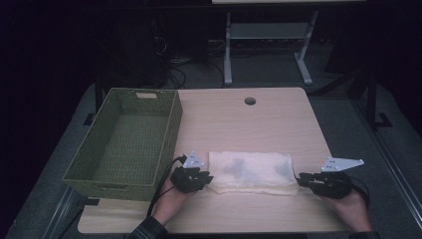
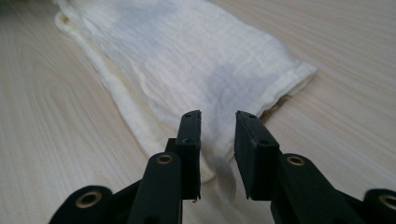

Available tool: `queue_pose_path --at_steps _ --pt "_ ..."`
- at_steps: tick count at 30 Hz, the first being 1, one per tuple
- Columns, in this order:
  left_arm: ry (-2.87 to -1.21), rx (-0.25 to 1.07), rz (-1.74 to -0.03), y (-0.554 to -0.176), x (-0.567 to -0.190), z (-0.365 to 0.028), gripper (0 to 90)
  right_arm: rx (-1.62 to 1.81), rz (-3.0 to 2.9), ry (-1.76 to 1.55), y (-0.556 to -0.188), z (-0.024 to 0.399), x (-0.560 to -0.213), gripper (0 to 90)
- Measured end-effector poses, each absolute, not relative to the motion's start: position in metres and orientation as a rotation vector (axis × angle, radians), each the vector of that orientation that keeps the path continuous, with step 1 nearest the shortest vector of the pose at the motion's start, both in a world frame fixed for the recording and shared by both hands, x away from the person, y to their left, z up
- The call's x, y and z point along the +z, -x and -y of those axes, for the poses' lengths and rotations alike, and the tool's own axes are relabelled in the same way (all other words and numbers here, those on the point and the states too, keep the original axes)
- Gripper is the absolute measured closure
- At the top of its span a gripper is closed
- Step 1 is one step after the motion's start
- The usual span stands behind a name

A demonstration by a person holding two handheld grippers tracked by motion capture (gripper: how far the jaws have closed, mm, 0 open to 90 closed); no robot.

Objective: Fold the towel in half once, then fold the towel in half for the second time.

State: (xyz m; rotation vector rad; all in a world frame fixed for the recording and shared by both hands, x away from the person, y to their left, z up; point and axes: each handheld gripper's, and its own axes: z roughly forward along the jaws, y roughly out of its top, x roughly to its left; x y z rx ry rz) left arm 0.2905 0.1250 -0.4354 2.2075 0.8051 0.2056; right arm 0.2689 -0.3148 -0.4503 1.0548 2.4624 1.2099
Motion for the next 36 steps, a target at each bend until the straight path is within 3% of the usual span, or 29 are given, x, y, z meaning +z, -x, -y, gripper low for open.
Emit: queue_pose_path --at_steps 4,9,21,36 --pt "-2.184 0.213 -0.786 -0.295 -0.429 -0.123 72.2 1.227 -2.452 -1.042 -0.27 0.313 -0.447 75.2" --pt "-2.185 0.222 -0.781 -0.31 -0.427 -0.113 80.6 1.204 -2.478 -1.035 -0.279 0.309 -0.452 85.2" --pt "-2.161 0.277 -0.845 -0.351 -0.424 -0.105 75.3 1.195 -2.42 -1.091 -0.318 0.307 -0.45 74.2" --pt "-2.174 0.308 -0.965 -0.389 -0.447 -0.106 65.7 1.167 -2.375 -1.178 -0.369 0.305 -0.461 70.8"
